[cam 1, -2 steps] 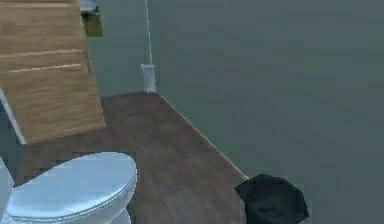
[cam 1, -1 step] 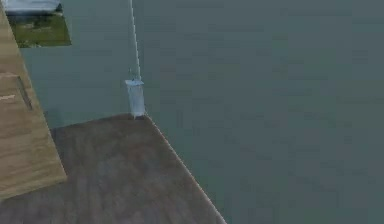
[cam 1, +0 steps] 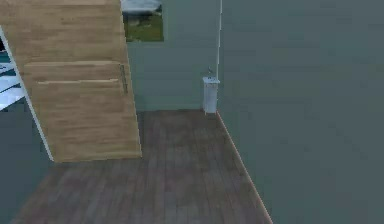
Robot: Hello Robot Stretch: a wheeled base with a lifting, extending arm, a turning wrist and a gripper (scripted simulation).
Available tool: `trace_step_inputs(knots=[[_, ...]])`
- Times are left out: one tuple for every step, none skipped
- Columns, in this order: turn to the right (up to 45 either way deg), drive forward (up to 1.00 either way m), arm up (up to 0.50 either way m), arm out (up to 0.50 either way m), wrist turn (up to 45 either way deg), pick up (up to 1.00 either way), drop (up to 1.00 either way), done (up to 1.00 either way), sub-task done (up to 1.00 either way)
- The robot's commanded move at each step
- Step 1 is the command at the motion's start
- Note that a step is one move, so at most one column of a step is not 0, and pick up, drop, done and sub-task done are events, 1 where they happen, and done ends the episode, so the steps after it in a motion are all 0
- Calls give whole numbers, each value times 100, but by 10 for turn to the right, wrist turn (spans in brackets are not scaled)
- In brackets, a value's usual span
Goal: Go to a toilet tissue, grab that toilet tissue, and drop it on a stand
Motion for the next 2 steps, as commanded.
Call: trace_step_inputs(knots=[[0,100,0,0,0,0,0,0,0],[0,100,0,0,0,0,0,0,0]])
